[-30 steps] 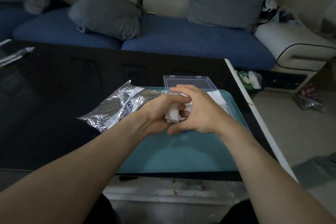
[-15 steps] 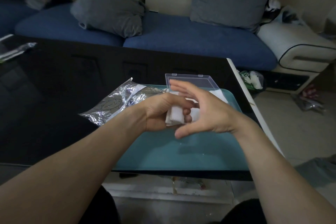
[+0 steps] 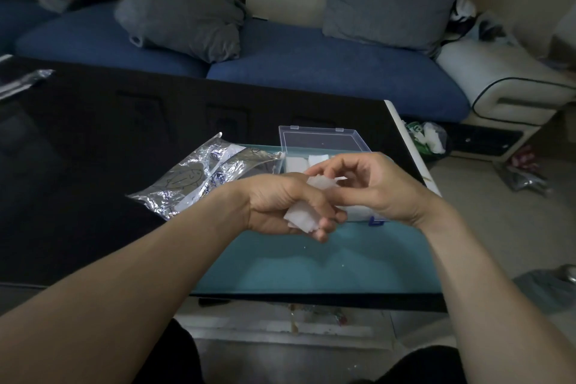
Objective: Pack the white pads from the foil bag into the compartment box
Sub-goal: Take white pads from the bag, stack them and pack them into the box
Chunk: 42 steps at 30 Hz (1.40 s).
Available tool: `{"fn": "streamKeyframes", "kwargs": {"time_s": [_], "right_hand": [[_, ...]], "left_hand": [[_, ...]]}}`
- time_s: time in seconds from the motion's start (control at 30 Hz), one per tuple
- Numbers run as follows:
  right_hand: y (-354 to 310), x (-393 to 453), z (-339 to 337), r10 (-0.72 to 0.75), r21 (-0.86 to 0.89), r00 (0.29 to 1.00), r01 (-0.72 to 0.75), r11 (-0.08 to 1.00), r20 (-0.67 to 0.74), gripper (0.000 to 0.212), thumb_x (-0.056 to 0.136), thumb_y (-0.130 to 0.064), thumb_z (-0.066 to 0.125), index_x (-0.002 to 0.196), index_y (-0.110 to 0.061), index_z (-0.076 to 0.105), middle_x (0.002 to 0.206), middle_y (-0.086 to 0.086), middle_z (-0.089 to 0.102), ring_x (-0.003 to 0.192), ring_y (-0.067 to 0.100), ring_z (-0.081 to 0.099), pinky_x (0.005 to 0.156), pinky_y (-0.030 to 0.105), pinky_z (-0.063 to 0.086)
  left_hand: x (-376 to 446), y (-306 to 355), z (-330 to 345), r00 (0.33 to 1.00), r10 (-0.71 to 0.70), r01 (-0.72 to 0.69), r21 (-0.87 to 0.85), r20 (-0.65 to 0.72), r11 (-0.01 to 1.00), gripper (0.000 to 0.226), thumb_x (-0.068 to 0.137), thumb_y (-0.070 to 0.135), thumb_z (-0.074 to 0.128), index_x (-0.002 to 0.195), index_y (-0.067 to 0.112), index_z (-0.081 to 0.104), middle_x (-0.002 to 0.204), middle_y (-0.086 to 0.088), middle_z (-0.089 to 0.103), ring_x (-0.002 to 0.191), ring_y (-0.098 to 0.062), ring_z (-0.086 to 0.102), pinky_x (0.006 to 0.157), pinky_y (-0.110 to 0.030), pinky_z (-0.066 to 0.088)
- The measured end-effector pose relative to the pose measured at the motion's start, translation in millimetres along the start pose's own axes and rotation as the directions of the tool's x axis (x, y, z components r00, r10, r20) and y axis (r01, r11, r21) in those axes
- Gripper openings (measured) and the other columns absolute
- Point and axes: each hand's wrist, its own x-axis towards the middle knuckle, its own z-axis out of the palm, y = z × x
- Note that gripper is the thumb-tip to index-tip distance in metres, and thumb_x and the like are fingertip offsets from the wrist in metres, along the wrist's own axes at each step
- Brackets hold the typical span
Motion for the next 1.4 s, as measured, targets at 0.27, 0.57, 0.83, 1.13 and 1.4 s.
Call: {"fn": "streamKeyframes", "kwargs": {"time_s": [0.27, 0.57, 0.83, 1.13, 1.4], "right_hand": [[-8, 6, 8, -0.029, -0.265, 0.990, -0.009, 0.964, -0.138, 0.027, 0.078, -0.039, 0.075, 0.104, -0.031, 0.078, 0.109, -0.010, 0.073, 0.107, 0.004, 0.066, 0.096, 0.034, 0.053], [-5, 4, 0, 0.032, -0.149, 0.997, -0.041, 0.988, -0.067, 0.017, 0.081, -0.024, 0.078, 0.087, -0.021, 0.062, 0.086, -0.008, 0.069, 0.082, 0.009, 0.066, 0.074, 0.025, 0.054], [11, -5, -43, 0.003, 0.070, 0.769, 0.055, 0.996, -0.640, 0.019, 0.084, 0.003, 0.074, 0.088, -0.015, 0.069, 0.073, -0.007, 0.074, 0.065, 0.010, 0.068, 0.059, 0.024, 0.059], [55, 4, -40, 0.257, -0.180, 0.861, -0.365, 0.914, -0.439, 0.025, 0.093, -0.005, 0.068, 0.089, -0.029, 0.074, 0.087, -0.005, 0.073, 0.064, -0.002, 0.060, 0.060, 0.008, 0.044], [64, -5, -63, 0.241, -0.241, 0.714, -0.502, 0.830, -0.657, 0.019, 0.091, -0.008, 0.064, 0.091, -0.027, 0.067, 0.085, 0.000, 0.072, 0.086, 0.022, 0.068, 0.086, 0.036, 0.055]], "left_hand": [[7, 0, -1, 0.994, 0.035, -0.038, -0.030, -0.106, 0.999, 0.016, 0.081, -0.007, 0.057, 0.092, 0.001, 0.064, 0.083, -0.010, 0.060, 0.067, -0.013, 0.058, 0.065, -0.025, 0.054], [11, 5, 4, 0.986, 0.092, -0.117, -0.179, -0.140, 0.977, 0.029, 0.077, -0.019, 0.047, 0.089, -0.007, 0.070, 0.090, -0.021, 0.069, 0.082, -0.026, 0.072, 0.088, -0.040, 0.058], [23, 7, -7, 0.730, 0.424, -0.247, 0.371, -0.537, 0.895, 0.034, 0.079, 0.005, 0.067, 0.112, 0.002, 0.058, 0.101, -0.018, 0.067, 0.078, -0.022, 0.069, 0.069, -0.030, 0.056], [45, -16, -27, 0.788, 0.574, 0.218, 0.973, -0.222, 0.077, 0.038, 0.088, 0.017, 0.047, 0.120, 0.014, 0.067, 0.123, -0.002, 0.063, 0.116, -0.024, 0.047, 0.104, -0.036, 0.038], [57, -23, -17, 0.893, 0.431, 0.281, 0.909, -0.130, -0.308, 0.056, 0.085, 0.042, 0.031, 0.125, 0.015, 0.060, 0.134, 0.000, 0.054, 0.124, -0.026, 0.039, 0.106, -0.040, 0.033]]}}
